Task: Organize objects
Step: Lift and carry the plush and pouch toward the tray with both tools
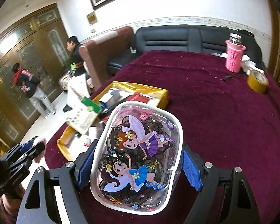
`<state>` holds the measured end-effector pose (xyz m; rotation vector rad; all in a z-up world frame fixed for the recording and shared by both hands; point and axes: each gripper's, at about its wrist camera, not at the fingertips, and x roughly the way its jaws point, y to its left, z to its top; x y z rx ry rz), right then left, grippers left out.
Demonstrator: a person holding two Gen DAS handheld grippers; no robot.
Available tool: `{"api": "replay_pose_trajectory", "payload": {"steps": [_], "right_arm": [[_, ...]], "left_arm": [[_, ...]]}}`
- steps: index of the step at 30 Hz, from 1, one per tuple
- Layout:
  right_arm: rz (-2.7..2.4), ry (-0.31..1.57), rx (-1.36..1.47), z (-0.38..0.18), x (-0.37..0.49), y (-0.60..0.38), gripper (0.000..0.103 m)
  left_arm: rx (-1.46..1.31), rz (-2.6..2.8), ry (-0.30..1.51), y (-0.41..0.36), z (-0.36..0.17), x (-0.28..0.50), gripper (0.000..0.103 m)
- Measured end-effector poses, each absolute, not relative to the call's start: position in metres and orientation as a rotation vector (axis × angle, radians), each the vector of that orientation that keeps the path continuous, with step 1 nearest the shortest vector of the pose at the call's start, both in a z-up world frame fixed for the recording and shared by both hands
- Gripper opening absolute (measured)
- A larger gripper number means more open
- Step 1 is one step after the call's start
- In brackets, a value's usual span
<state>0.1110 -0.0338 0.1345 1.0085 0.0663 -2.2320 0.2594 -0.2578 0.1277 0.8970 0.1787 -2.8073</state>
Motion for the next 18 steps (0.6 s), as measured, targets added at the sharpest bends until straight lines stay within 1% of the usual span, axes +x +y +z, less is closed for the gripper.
{"api": "replay_pose_trajectory", "payload": {"steps": [9, 18], "right_arm": [[-2.159, 0.09, 1.002, 0.13, 0.112, -0.072, 0.086], [-2.177, 0.075, 1.018, 0.125, 0.098, -0.08, 0.086]], "left_arm": [[0.932, -2.777, 0.2, -0.277, 0.115, 0.245, 0.034], [0.955, -2.779, 0.248, -0.297, 0.103, 0.227, 0.034]]}}
